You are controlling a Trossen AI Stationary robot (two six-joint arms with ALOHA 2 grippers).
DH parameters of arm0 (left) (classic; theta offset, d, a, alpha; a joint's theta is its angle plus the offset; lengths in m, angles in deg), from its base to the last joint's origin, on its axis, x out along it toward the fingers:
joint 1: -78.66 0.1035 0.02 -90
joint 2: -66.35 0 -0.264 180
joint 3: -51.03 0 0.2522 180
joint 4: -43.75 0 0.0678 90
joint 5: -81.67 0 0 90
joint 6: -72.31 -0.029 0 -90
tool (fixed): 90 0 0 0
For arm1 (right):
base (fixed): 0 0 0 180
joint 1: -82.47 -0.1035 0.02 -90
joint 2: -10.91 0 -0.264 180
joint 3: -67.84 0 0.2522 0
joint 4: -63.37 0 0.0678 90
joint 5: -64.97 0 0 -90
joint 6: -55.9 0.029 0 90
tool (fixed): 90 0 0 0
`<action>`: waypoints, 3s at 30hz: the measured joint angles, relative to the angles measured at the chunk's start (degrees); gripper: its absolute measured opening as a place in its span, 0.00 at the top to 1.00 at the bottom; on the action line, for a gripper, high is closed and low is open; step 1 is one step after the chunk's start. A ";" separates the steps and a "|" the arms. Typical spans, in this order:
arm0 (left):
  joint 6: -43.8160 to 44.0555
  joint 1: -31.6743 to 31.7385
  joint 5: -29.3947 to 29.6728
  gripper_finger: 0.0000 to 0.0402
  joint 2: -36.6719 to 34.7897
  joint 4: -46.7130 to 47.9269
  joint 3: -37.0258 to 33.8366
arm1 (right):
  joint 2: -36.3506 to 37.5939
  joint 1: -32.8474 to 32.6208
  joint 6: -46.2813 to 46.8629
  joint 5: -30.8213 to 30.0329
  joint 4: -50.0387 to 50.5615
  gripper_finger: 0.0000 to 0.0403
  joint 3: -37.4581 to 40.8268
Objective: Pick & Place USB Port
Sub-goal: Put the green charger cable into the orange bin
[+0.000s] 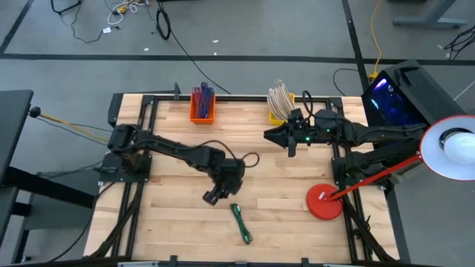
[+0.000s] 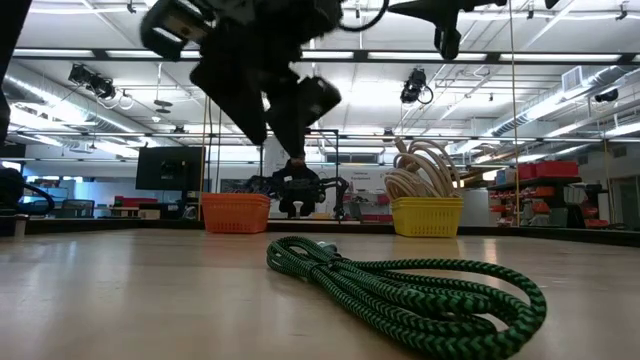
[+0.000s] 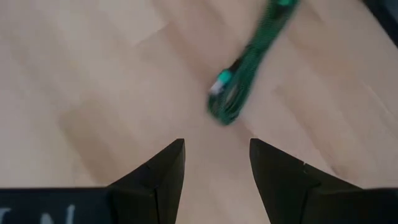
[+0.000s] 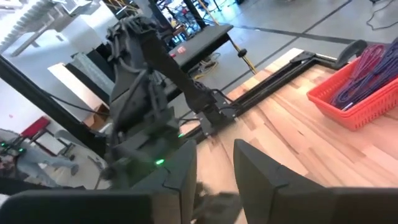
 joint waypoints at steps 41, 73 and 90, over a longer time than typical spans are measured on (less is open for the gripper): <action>-2.25 -4.92 6.99 0.95 13.17 -8.50 0.29 | 0.00 -1.74 1.22 -7.53 1.25 0.74 0.00; 41.43 40.32 29.77 0.95 -19.42 9.64 -2.41 | 0.00 1.70 -3.71 -5.32 1.81 0.74 0.00; 53.25 49.86 27.46 0.96 -30.11 -15.33 -27.97 | 0.04 1.68 -4.73 -3.82 1.81 0.74 0.00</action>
